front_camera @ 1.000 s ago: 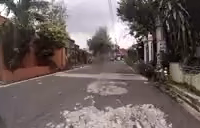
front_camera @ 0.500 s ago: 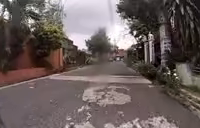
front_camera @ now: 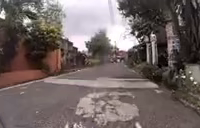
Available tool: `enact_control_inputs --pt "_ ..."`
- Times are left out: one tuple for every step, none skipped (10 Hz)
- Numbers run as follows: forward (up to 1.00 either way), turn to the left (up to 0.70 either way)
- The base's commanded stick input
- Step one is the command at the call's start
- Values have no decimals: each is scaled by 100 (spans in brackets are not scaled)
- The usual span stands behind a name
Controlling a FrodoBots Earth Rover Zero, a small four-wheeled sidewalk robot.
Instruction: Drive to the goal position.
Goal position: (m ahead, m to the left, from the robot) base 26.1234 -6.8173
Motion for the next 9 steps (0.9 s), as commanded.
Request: enact_control_inputs --pt "70 -12" --pt "70 -4" --pt "70 -1" --pt "70 0" --pt "70 0" --pt "70 -4" --pt "70 -11" --pt "70 -13" --pt "70 -13"
